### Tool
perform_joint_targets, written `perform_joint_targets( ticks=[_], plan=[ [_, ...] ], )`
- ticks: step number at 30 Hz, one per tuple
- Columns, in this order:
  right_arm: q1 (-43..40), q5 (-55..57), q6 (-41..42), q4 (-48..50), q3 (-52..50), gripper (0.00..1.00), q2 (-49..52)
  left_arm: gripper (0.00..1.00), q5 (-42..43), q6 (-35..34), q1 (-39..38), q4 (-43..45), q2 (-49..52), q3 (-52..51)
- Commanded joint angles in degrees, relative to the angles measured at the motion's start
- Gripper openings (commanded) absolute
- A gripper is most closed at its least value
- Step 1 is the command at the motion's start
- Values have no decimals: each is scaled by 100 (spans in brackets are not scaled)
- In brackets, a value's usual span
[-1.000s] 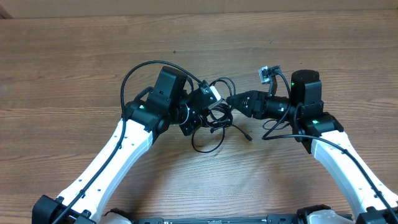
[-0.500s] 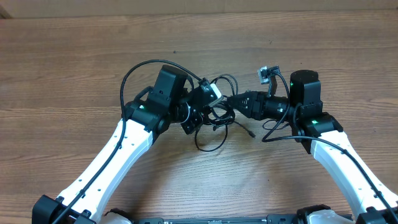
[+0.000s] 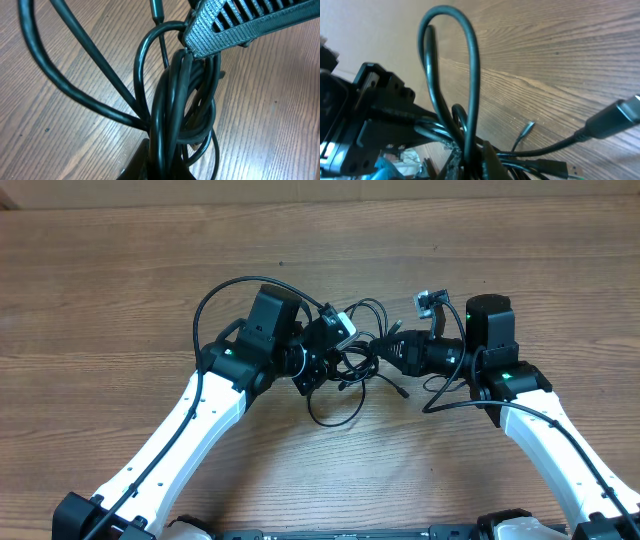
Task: Untangle cables
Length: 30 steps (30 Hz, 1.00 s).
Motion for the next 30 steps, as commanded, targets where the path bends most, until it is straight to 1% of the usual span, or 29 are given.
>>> perform_joint_targets(
  ticks=[1,4,6,10,12,15,20,24,30],
  plan=[
    [35,17,-50,-9,74,4,-72,4,413,-76,-20,81,-31,44],
    [35,-160,42,-4,74,4,-72,4,400,-74,-17,79,-31,44],
    [35,-367,247,0,74,4,-72,4,321,-74,-17,79,-28,44],
    [35,-1252,844,275,74,4,-72,4,177,-74,-17,68,-31,44],
    [33,-1812,1209,699,74,4,-72,4,55,-74,-17,52,-28,44],
    [33,-2450,1967,1663,74,4,-72,4,-125,-74,-17,26,-28,44],
    [22,-2857,2975,3027,74,4,-72,4,-282,-83,-9,-35,-28,44],
    [22,-2863,3283,3480,74,4,-72,4,-280,-162,-9,-48,-28,44],
    [9,-2861,3279,3475,74,4,-72,4,-282,-245,-7,-50,-28,44]
  ],
)
